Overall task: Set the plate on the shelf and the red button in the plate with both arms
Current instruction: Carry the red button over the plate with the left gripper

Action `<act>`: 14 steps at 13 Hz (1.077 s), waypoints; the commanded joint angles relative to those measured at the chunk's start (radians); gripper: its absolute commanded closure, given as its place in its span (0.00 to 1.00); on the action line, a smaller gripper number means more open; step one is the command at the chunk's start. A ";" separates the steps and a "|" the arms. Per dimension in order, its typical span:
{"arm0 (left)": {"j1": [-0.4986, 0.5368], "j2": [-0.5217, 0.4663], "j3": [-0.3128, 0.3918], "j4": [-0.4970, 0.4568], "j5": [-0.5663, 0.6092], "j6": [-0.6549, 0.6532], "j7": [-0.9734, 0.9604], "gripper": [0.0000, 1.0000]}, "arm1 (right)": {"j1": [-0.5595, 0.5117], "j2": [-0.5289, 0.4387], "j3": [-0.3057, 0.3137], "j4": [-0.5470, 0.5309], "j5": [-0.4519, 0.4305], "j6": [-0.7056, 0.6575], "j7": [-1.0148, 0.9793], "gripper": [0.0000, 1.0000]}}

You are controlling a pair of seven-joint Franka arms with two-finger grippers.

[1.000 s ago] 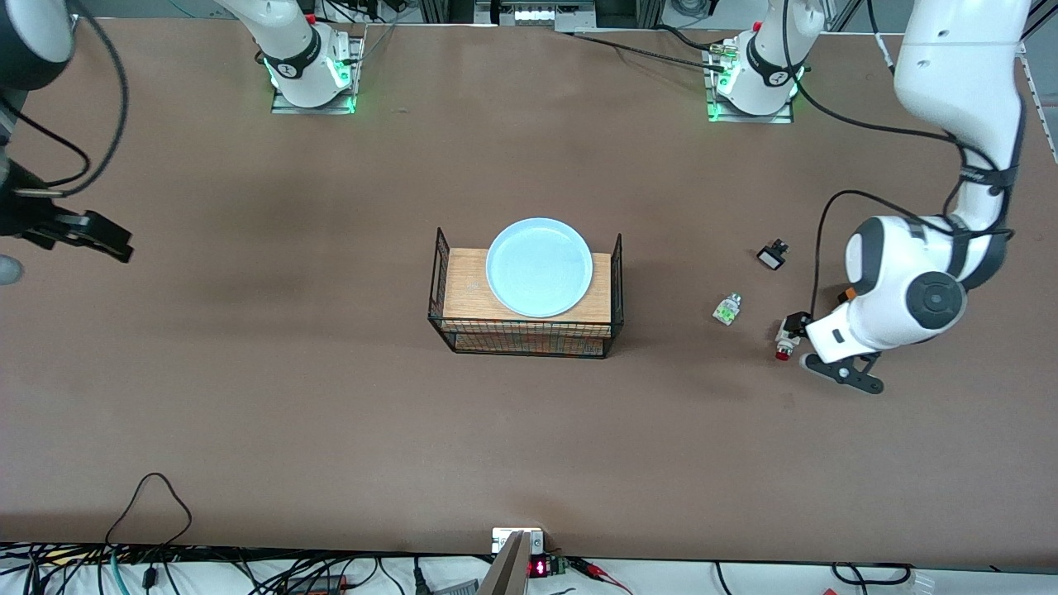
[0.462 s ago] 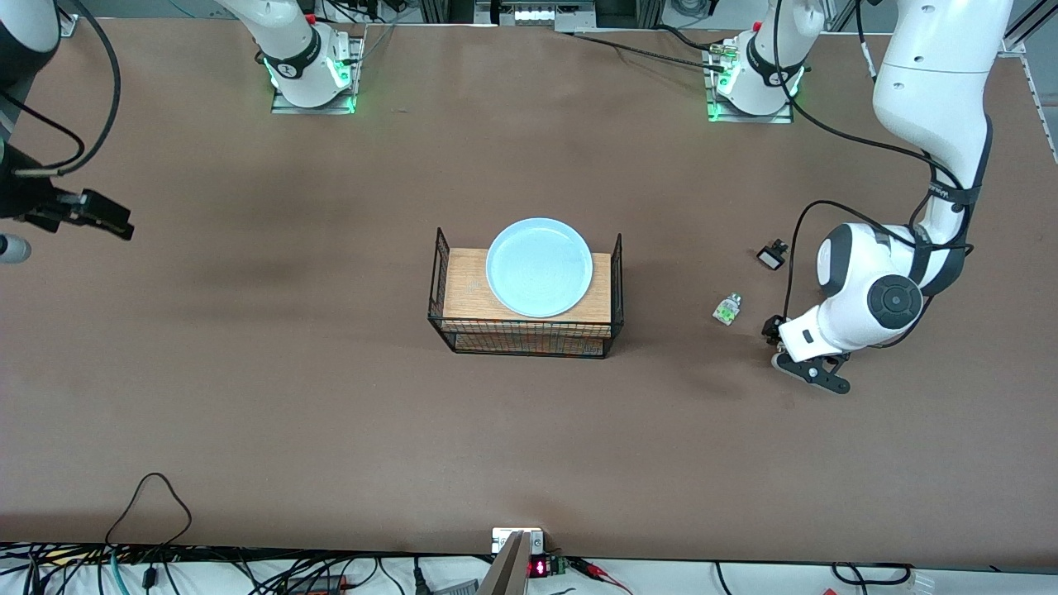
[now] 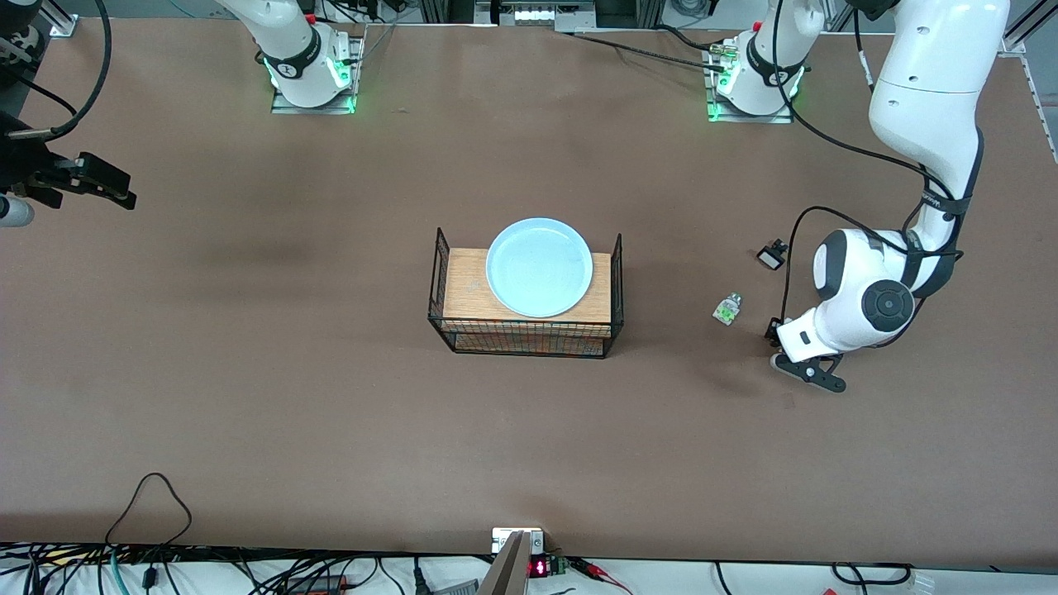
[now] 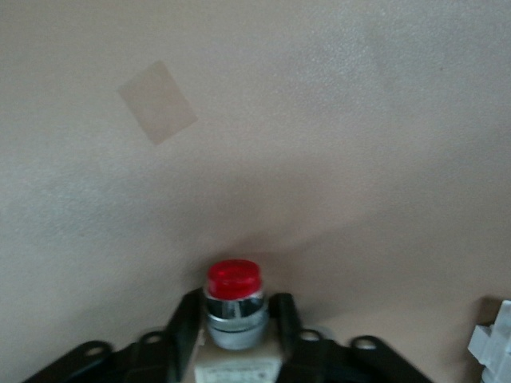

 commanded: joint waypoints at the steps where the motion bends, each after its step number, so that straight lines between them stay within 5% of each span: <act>1: 0.026 -0.033 -0.013 -0.025 -0.021 -0.034 0.010 0.82 | 0.000 -0.013 0.013 -0.007 0.013 -0.029 0.000 0.00; 4: 0.024 -0.088 -0.028 0.030 -0.036 -0.141 -0.008 0.84 | 0.000 -0.008 0.014 -0.001 0.015 -0.030 0.005 0.00; 8: 0.001 -0.114 -0.062 0.326 -0.137 -0.527 -0.132 0.83 | 0.000 -0.005 0.014 -0.001 0.015 -0.030 0.003 0.00; 11: 0.001 -0.117 -0.152 0.467 -0.252 -0.702 -0.357 0.83 | 0.002 -0.005 0.016 0.001 0.012 -0.030 0.003 0.00; 14: -0.008 -0.122 -0.286 0.524 -0.335 -0.715 -0.622 0.83 | 0.002 -0.003 0.016 0.001 0.013 -0.030 0.003 0.00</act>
